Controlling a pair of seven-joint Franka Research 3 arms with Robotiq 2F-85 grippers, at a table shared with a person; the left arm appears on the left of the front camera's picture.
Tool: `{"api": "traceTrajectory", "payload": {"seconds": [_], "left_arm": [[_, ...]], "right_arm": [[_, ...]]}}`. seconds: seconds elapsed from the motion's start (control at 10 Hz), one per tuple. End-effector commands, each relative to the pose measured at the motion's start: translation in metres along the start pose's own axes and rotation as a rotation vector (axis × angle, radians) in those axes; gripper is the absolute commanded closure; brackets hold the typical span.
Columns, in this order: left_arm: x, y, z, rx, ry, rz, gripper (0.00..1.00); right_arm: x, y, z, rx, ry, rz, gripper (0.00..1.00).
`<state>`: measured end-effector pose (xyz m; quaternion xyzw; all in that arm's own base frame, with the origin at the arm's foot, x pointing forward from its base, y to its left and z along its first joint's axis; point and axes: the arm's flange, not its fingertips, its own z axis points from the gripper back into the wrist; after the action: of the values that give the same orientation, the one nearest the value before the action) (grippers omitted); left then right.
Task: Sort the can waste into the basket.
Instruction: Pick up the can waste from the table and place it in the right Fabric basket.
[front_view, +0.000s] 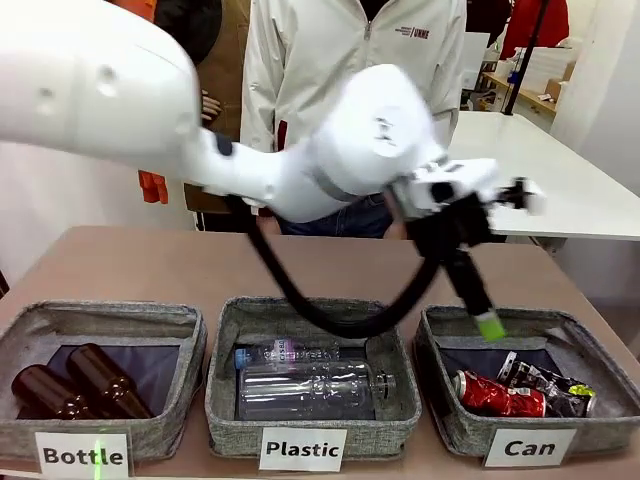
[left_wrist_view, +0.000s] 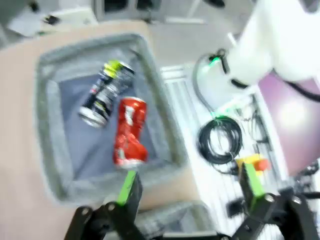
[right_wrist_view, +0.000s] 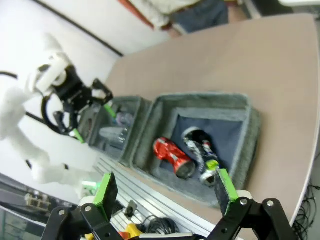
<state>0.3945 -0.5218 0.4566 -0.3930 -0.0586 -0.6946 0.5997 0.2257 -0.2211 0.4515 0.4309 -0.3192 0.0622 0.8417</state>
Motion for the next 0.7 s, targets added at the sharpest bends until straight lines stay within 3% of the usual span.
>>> {"api": "traceTrajectory", "payload": {"seconds": [0.0, 0.2, 0.4, 0.5, 0.6], "left_arm": [[-0.094, -0.061, 0.079, -0.018, -0.176, 0.064, 0.00], [-0.165, -0.094, 0.145, 0.084, -0.367, 0.120, 0.00], [-0.248, -0.131, 0.217, 0.208, -0.580, 0.214, 0.00], [-0.274, -0.148, 0.243, 0.232, -0.634, 0.235, 0.00], [-0.332, -0.165, 0.272, 0.260, -0.747, 0.277, 0.00]], "right_arm": [[0.037, 0.028, -0.056, 0.038, 0.035, -0.063, 0.00], [0.059, 0.053, -0.119, 0.050, 0.093, -0.109, 0.00], [0.060, 0.080, -0.190, 0.059, 0.175, -0.110, 0.00], [0.057, 0.091, -0.218, 0.101, 0.188, -0.130, 0.00], [0.052, 0.099, -0.243, 0.117, 0.151, -0.189, 0.00]]}}
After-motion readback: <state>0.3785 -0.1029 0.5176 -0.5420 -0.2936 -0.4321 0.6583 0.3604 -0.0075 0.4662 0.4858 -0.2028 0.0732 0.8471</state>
